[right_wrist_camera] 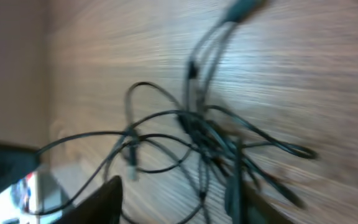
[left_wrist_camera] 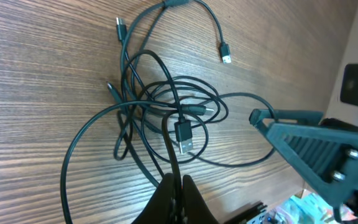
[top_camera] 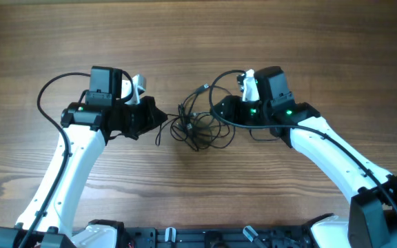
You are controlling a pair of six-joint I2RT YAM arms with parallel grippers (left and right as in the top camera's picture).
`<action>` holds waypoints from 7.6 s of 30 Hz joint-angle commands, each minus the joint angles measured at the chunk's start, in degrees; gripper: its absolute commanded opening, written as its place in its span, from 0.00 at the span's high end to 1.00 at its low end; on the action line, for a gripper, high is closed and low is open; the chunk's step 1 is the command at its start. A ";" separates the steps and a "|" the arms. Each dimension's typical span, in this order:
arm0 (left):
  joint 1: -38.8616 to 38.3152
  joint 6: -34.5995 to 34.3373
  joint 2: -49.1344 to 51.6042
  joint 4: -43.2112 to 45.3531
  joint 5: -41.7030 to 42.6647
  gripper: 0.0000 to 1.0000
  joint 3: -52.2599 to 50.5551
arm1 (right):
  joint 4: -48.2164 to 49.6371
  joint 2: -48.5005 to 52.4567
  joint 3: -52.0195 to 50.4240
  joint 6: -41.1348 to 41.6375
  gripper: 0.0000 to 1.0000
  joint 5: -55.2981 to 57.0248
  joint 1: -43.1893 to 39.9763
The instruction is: Untangle cables
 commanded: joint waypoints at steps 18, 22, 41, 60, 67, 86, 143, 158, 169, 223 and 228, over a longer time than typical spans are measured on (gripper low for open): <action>13.88 4.11 -7.02 14.36 16.17 0.96 6.19 | -19.58 0.76 0.15 4.76 0.96 25.70 0.70; 20.48 4.09 -9.25 11.82 11.65 0.96 6.21 | -22.29 0.46 0.26 4.55 0.96 29.57 -1.60; 28.50 -0.70 -7.91 -2.29 -22.38 0.96 6.21 | -45.03 -10.23 25.44 -3.41 0.96 49.05 -18.18; 27.56 -7.13 -7.87 -1.46 -8.70 0.96 6.21 | -30.77 -12.33 26.82 -17.94 0.96 -6.86 -23.78; 16.87 -2.71 -7.82 -0.46 -7.93 0.23 6.21 | -28.37 -12.33 26.82 -18.60 0.95 -11.50 -20.72; -5.07 -2.29 4.98 7.58 10.05 0.13 6.21 | -14.88 -12.33 26.82 -10.10 0.95 -19.39 -14.88; 16.02 1.57 15.13 -6.05 -4.39 0.96 6.21 | -43.39 -2.73 26.45 -6.71 0.96 38.71 -33.51; 4.52 4.55 15.15 -6.58 -8.31 0.96 6.21 | -39.41 -1.18 26.47 -3.04 0.95 50.49 -40.11; 4.13 4.55 15.15 -6.27 -8.59 0.96 6.21 | -36.96 -1.18 26.45 -10.88 0.16 31.54 -48.52; 4.13 4.35 15.15 -6.73 -8.57 0.96 6.21 | -25.09 1.38 12.22 -5.31 0.96 29.29 -22.95; 4.13 4.35 15.15 -6.73 -8.57 0.96 6.21 | -28.02 1.05 24.55 -7.19 0.96 23.78 -34.84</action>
